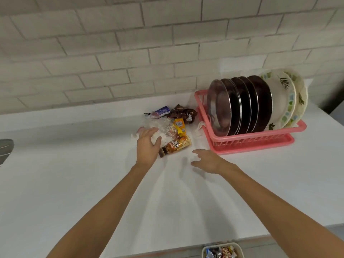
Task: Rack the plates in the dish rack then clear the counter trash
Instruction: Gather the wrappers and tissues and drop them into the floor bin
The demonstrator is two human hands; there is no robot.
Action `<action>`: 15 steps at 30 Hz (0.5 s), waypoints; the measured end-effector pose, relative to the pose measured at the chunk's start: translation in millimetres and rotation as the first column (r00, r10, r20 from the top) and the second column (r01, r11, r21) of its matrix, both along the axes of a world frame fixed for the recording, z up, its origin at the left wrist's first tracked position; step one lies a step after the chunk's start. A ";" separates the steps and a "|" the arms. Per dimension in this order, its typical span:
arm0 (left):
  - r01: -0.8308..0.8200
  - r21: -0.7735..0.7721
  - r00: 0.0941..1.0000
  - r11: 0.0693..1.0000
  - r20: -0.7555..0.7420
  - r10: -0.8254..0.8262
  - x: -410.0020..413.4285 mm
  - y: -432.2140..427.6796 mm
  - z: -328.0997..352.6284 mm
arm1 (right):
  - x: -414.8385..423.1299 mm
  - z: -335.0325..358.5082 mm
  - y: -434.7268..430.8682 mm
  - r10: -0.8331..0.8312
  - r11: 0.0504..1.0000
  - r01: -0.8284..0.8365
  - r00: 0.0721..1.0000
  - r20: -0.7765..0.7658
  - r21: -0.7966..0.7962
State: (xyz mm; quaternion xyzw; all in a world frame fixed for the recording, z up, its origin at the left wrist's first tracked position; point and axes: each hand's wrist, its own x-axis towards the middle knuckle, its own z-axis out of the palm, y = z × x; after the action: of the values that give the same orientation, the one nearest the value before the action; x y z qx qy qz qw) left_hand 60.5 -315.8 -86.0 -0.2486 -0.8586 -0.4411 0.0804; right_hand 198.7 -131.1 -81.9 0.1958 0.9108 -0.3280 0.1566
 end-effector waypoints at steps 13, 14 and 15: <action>0.154 0.329 0.986 0.932 -0.109 -0.124 51.8 -12.9 40.6 | -46.3 64.7 -51.6 -0.422 0.592 -0.057 0.828 -0.370 -0.804; 0.138 0.348 0.990 0.927 -0.056 -0.126 51.4 -14.6 41.7 | -46.5 63.5 -55.2 -0.417 0.593 -0.061 0.830 -0.371 -0.803; 0.116 0.367 0.992 0.923 0.002 -0.125 50.5 -16.3 42.9 | -46.3 62.2 -58.5 -0.418 0.595 -0.061 0.828 -0.373 -0.802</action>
State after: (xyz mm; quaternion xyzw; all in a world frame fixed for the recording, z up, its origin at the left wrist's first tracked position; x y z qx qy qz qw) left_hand 111.1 -332.1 -43.1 -0.2760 -0.7454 -0.6006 0.0871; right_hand 152.4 -189.6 -19.6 0.1036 0.6529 -0.7475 -0.0647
